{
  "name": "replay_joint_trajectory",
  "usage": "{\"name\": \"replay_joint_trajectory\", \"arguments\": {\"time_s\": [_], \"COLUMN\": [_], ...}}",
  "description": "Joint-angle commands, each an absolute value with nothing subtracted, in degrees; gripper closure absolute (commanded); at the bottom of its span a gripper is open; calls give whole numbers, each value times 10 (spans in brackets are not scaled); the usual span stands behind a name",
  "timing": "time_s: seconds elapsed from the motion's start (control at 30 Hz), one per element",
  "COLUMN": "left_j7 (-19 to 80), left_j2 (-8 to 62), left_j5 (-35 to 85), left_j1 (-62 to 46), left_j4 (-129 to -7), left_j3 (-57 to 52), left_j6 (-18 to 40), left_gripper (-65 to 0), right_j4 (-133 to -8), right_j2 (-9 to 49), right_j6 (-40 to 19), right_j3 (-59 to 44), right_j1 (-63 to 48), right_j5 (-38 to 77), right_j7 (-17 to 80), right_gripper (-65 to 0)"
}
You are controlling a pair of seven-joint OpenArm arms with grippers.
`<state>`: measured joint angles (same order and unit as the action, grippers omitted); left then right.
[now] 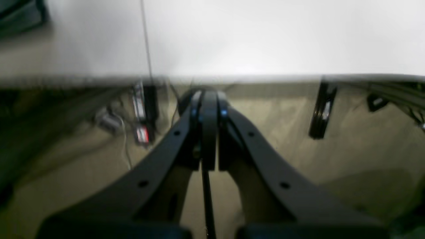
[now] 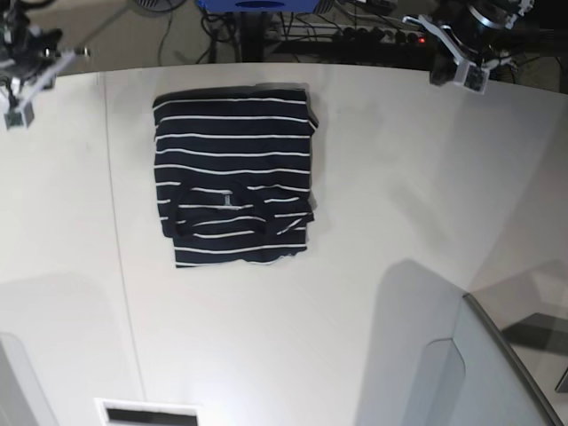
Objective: Layout the t-shirt on the table in an organized manner, then fold the t-shirt properly
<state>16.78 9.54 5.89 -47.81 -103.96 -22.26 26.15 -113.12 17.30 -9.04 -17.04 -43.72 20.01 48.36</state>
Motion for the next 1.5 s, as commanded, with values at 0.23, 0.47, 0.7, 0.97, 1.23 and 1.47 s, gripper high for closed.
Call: {"name": "replay_joint_trajectory", "arguments": {"time_s": [0.23, 0.47, 0.7, 0.97, 1.23, 1.47], "left_j7": [122, -49, -185, -231, -232, -236], "left_j2": [99, 101, 102, 99, 99, 99], "left_j5": [61, 60, 50, -21, -20, -23], "left_j1": [-495, -397, -236, -91, -55, -54], "left_j4": [-865, -589, -252, -23, -35, -35], "left_j3": [-182, -80, 19, 106, 104, 109], "left_j6": [261, 257, 257, 257, 256, 244], "left_gripper": [0, 0, 0, 0, 0, 0], "right_j4": [-982, -669, -302, -64, -64, -64], "right_j2": [217, 237, 158, 62, 38, 34], "right_j6": [-127, -124, -124, -124, -124, -124], "right_j3": [-77, 156, 340, 362, 361, 361], "right_j1": [-491, -338, -166, -101, -95, -93], "right_j5": [204, 204, 204, 204, 208, 208], "right_j7": [432, 338, 179, -174, -243, -243], "right_gripper": [0, 0, -3, -6, -6, -6]}}
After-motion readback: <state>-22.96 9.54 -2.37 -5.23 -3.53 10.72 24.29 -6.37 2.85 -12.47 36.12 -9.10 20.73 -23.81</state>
